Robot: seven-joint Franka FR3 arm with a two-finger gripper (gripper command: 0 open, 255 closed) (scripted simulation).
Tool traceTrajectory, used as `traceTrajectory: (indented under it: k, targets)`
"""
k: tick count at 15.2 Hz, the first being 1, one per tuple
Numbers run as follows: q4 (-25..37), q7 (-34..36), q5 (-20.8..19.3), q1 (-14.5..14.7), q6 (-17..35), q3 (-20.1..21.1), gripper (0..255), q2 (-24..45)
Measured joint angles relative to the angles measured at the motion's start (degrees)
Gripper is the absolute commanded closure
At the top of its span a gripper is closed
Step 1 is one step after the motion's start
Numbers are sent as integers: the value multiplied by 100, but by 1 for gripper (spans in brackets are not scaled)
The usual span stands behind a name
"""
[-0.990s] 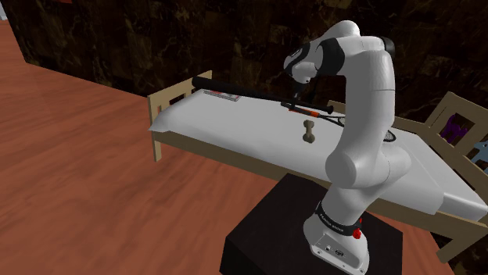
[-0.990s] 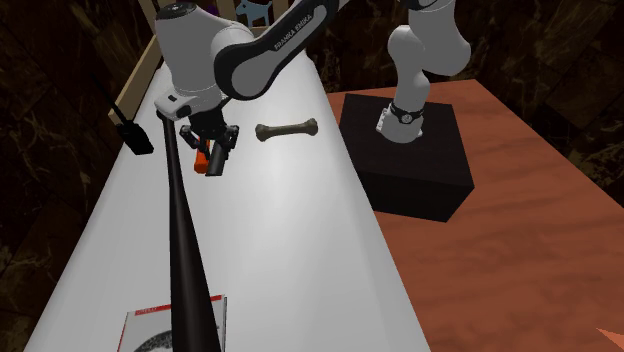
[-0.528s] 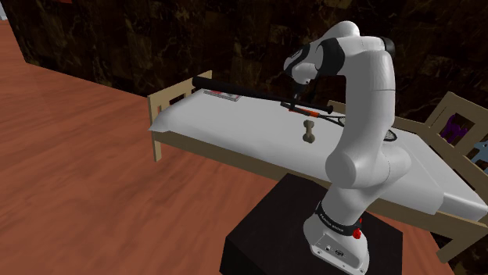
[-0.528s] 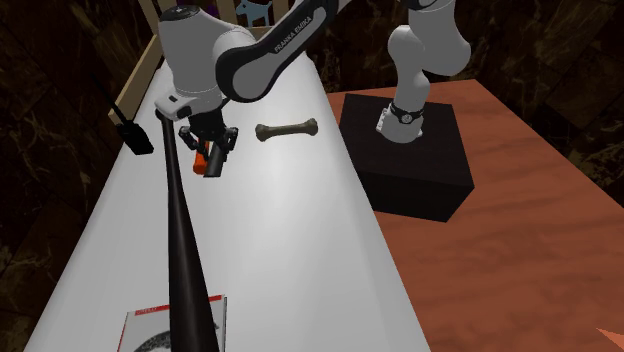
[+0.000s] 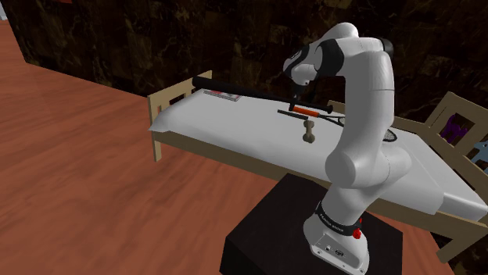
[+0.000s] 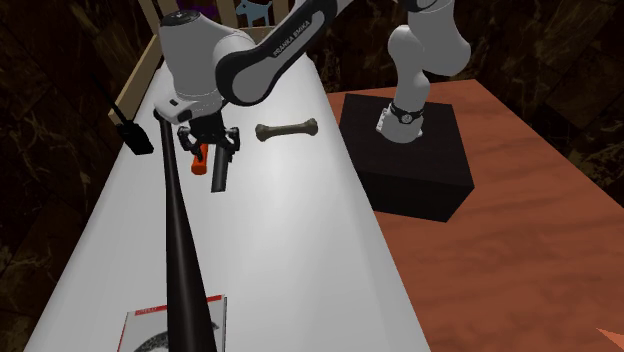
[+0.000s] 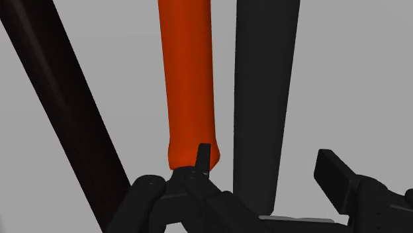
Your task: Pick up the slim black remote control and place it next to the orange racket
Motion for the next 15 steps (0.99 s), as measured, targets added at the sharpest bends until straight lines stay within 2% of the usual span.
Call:
traceTrajectory:
  k: [4,9,15]
  targets:
    - [-77,-3,-13,21,89,-2,0,19]
    - [25,143,-180,100,-396,-100,0,-223]
    - [68,150,-203,100,-491,-115,0,-265]
